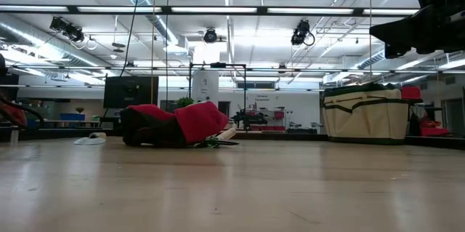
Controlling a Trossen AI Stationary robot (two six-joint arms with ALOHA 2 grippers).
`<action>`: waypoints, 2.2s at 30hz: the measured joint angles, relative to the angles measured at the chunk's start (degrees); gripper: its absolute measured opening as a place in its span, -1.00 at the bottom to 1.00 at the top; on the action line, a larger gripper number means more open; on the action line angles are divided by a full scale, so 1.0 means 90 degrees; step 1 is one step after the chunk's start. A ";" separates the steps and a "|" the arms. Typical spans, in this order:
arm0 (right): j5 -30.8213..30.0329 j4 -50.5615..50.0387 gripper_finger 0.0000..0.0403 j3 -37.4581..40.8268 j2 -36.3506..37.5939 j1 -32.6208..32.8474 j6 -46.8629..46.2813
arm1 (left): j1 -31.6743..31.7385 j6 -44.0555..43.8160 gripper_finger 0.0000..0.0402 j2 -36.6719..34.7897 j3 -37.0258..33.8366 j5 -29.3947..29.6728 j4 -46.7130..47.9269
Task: Pick & Place Garden tools in Gardening bag
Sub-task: Put the left brown trowel into the gardening bag
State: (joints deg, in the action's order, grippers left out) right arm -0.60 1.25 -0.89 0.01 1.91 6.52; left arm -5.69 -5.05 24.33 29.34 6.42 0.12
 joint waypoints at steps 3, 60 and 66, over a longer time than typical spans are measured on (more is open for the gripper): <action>0.0002 0.0000 -0.98 -0.0002 0.0000 0.0000 -0.0002 | 0.0000 0.0142 -0.90 0.0310 0.0341 0.0000 0.0128; -0.0001 0.0000 -0.98 0.0000 0.0000 0.0000 0.0000 | 0.1838 -0.0419 -0.90 0.2051 0.1523 0.0326 0.3237; 0.0001 0.0000 -0.98 -0.0002 0.0000 0.0000 0.0000 | 0.2009 -0.1505 -0.90 0.2137 0.1523 0.0973 0.3975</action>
State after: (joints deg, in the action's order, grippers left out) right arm -0.59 1.26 -0.91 0.01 1.91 6.52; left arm 12.39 -18.60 43.56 43.04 15.17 35.89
